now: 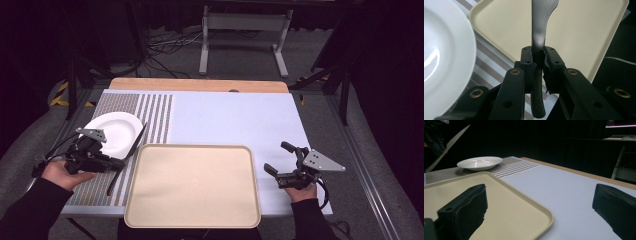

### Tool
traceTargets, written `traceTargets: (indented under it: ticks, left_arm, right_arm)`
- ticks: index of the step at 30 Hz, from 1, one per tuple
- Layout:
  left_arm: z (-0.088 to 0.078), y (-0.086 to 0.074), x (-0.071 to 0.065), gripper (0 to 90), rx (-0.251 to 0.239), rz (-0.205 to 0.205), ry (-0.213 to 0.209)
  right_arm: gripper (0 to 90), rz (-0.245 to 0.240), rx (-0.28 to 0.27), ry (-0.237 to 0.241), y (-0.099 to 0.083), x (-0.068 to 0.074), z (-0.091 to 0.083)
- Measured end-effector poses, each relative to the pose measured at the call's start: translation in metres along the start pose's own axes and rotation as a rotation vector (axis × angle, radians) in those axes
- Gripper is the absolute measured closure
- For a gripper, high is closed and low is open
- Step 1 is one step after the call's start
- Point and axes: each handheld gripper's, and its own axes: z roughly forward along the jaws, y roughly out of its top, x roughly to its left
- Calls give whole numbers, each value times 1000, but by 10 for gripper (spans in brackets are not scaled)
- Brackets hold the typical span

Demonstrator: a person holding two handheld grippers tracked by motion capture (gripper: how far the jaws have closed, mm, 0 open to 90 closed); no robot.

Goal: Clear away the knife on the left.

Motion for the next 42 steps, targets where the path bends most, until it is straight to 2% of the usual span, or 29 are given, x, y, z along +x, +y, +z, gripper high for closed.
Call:
traceTargets:
  ticks: [5,8,12,15,19,21,22,26,29,34,42]
  left_arm:
    - [12,5,-6,797,20,13,-8]
    - [15,7,-9,797,23,6,-4]
    - [24,9,-13,797,44,-5,-21]
    - [29,10,-15,797,53,3,-14]
    - [37,10,-18,797,61,-21,-9]
    - [39,9,-20,797,67,-39,-10]
    - [41,10,-20,797,69,-32,-13]
    - [45,10,-22,797,79,-51,-26]
    - [48,11,-21,797,93,-78,-27]
    - [55,11,-23,796,99,-87,-29]
    - [64,13,-25,797,99,-106,-56]
  right_arm:
    - [4,1,0,2,0,0,0]
    - [4,-1,-1,3,0,-1,0]
    - [4,-2,0,4,0,-1,0]
    - [4,0,0,4,0,-1,0]
    - [4,-7,-4,-2,0,-2,-1]
    - [4,5,-7,-3,0,-2,-2]
    - [4,5,-6,-2,0,-2,-2]
    - [4,3,-6,2,0,-2,-2]
    - [4,8,-8,0,0,-2,-2]
    - [4,6,-6,2,0,-2,-2]
    - [4,6,-5,3,0,-2,-3]
